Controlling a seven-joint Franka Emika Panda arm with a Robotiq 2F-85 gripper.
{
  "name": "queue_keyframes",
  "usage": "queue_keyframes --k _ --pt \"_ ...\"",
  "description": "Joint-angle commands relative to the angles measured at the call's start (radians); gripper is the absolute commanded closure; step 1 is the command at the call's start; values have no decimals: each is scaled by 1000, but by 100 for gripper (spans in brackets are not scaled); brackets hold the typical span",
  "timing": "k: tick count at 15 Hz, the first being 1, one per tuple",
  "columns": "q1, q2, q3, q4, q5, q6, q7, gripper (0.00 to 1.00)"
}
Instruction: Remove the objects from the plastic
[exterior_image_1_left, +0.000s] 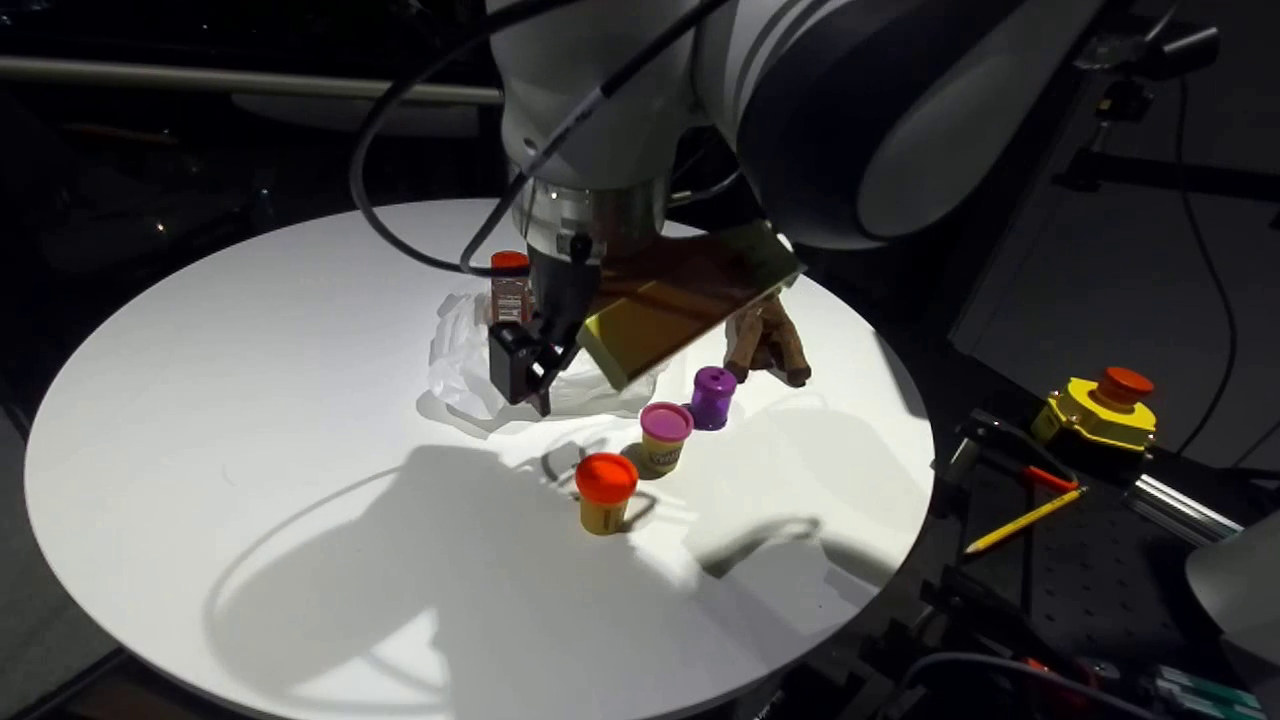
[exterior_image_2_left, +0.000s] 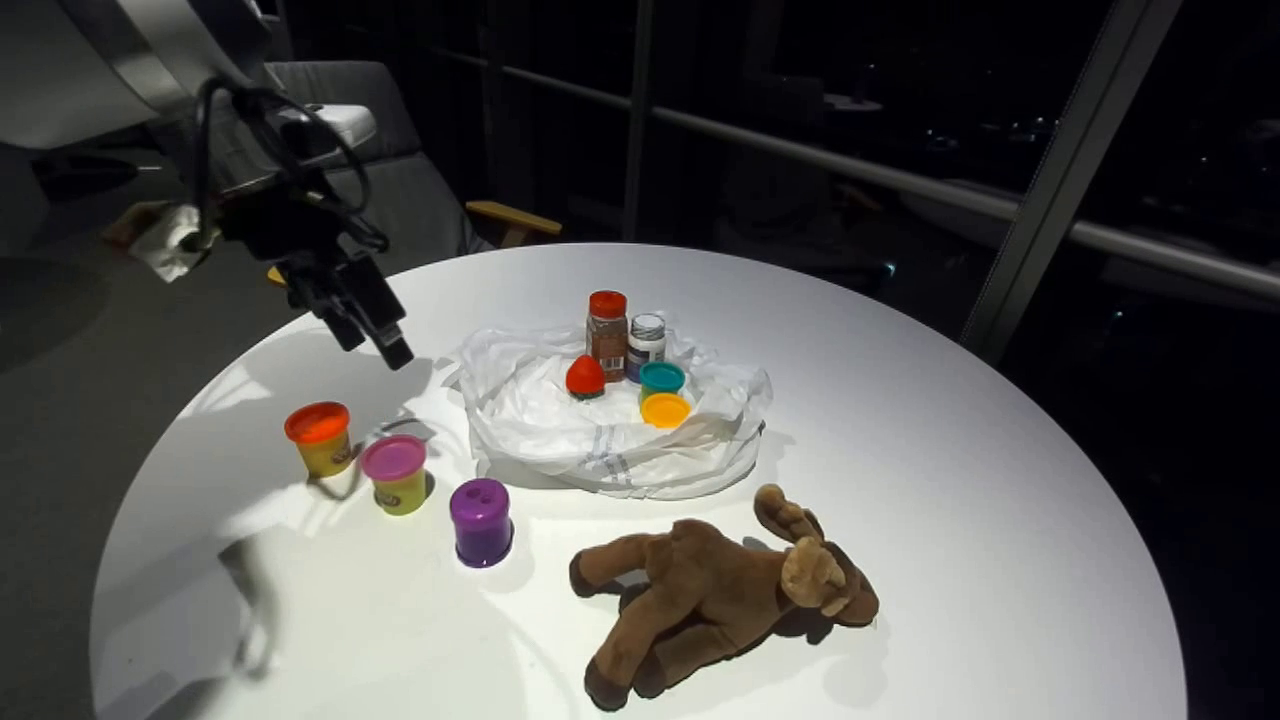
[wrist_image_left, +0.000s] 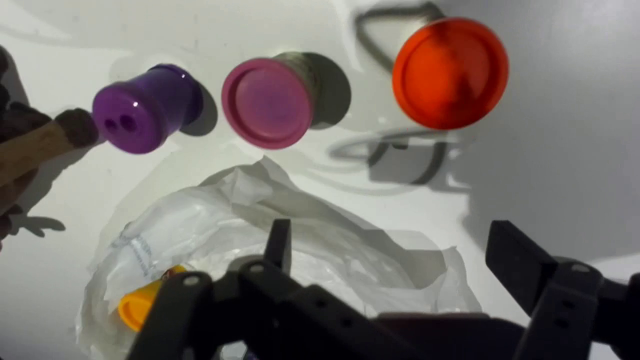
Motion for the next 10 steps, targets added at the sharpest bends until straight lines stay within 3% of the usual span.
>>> queue_keyframes --k 1,4,10 --pt "-97 4 13 61 26 -22 -194 0" --pt "-177 61 13 138 123 -43 -374 0" --pt "-245 199 -55 334 245 -66 -599 0"
